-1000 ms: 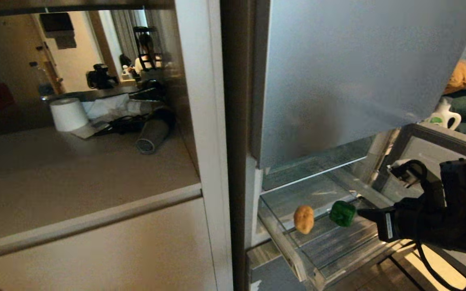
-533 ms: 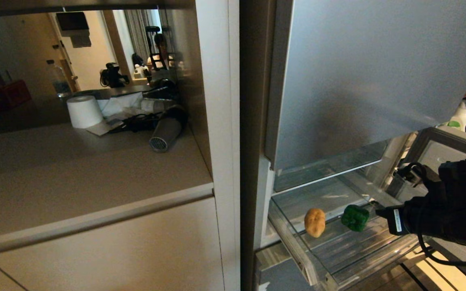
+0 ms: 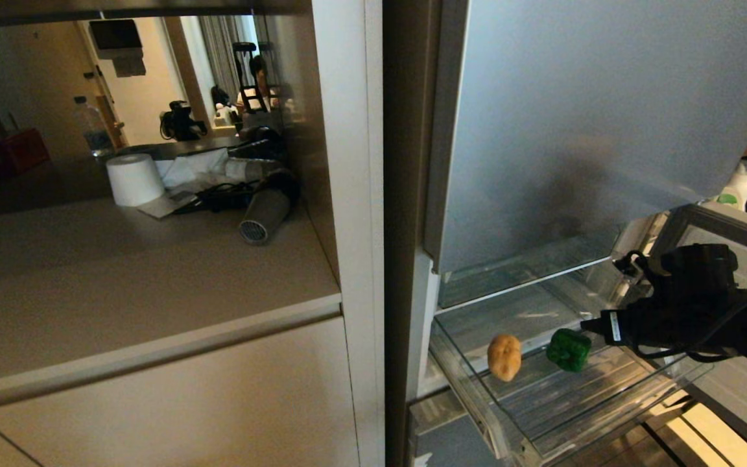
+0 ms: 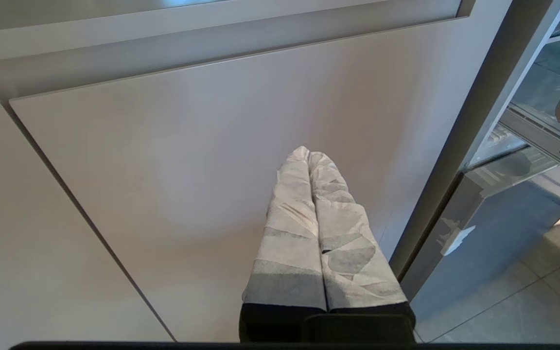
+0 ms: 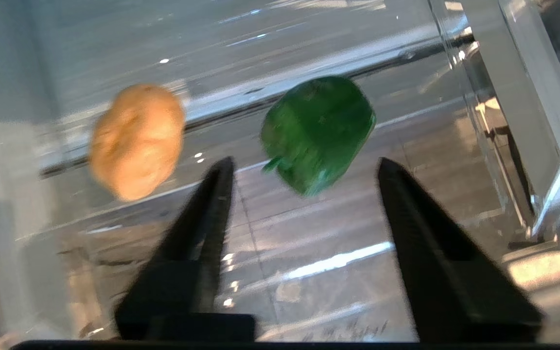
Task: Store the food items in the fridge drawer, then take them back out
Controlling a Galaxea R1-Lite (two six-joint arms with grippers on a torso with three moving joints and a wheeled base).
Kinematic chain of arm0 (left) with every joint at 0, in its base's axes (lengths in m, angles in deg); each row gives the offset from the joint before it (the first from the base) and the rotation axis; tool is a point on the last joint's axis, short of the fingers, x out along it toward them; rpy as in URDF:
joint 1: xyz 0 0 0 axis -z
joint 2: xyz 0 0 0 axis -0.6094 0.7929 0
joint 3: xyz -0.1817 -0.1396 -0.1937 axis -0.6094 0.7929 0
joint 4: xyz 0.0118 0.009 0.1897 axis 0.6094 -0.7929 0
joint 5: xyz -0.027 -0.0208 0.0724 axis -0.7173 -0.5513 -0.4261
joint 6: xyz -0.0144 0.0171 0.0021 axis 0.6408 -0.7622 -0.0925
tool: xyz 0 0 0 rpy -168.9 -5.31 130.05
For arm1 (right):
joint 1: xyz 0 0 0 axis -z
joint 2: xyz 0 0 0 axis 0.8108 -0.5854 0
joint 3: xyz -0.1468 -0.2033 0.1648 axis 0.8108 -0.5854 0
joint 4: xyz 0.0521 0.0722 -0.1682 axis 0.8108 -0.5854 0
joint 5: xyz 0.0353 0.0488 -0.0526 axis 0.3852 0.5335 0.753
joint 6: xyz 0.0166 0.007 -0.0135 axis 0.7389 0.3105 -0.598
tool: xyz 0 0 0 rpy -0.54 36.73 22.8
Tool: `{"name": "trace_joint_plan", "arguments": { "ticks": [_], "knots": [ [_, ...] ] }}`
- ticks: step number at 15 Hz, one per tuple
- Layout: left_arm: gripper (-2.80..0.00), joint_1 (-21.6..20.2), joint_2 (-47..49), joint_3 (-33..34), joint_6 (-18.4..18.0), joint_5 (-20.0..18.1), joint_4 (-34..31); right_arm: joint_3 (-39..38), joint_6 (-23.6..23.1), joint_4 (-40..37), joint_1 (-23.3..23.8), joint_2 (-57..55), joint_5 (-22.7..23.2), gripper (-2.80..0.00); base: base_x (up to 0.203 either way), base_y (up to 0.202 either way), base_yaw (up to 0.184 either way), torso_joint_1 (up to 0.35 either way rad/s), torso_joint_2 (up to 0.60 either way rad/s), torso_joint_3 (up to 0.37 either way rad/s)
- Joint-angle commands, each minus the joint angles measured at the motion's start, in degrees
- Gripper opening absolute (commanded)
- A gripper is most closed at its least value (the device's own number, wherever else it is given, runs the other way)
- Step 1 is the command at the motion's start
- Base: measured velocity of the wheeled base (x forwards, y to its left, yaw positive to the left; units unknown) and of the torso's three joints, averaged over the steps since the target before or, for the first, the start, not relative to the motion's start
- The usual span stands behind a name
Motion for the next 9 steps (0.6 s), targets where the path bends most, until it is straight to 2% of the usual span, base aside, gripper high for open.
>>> {"name": "trace_joint_plan", "arguments": {
  "ticks": [1,9],
  "knots": [
    [-2.8,-0.01,-0.01,0.04,0.03,0.03,-0.01,1.88,-0.66,0.15,1.32,-4.63,0.29,0.0,0.0,0.0,0.0,0.0,0.0,0.0],
    [-2.8,-0.01,-0.01,0.04,0.03,0.03,-0.01,7.61,-2.13,0.23,2.26,-13.79,1.41,0.0,0.0,0.0,0.0,0.0,0.0,0.0]
  ]
}}
